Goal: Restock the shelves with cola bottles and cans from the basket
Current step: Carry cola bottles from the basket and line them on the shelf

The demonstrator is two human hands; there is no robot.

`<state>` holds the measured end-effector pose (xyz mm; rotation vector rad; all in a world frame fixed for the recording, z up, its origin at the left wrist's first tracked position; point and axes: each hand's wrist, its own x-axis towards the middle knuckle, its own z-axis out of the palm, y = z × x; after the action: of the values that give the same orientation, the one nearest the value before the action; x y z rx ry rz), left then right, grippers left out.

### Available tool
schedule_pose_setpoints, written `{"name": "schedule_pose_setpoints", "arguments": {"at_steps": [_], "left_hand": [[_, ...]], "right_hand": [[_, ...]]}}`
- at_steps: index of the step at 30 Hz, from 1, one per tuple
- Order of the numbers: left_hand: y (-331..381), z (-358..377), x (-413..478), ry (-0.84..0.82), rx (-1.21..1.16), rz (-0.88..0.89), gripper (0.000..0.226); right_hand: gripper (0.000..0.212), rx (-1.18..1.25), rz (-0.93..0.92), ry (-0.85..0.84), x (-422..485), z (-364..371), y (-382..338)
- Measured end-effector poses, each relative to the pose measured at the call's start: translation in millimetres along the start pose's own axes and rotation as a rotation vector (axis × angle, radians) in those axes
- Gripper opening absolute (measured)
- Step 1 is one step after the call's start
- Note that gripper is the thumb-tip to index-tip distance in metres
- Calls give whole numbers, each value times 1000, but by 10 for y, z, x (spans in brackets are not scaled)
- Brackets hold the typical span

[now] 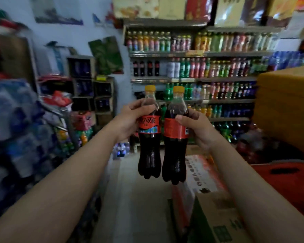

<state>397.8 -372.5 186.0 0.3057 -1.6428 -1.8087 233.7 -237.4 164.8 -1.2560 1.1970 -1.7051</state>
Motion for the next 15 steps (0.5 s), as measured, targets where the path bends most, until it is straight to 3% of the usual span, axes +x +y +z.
{"name": "schedule_pose_setpoints", "arguments": {"at_steps": [2,8,15], "left_hand": [[41,-271,-191,58,9,-1,19],[141,-906,-615,195,64,16,29],[32,-1348,-627,210,71,-23,39]], "right_hand": [[25,6,10,-40,131,257,92],[28,13,33,-157,380,891,364],[32,-15,71,-150,579,1090,585]]}}
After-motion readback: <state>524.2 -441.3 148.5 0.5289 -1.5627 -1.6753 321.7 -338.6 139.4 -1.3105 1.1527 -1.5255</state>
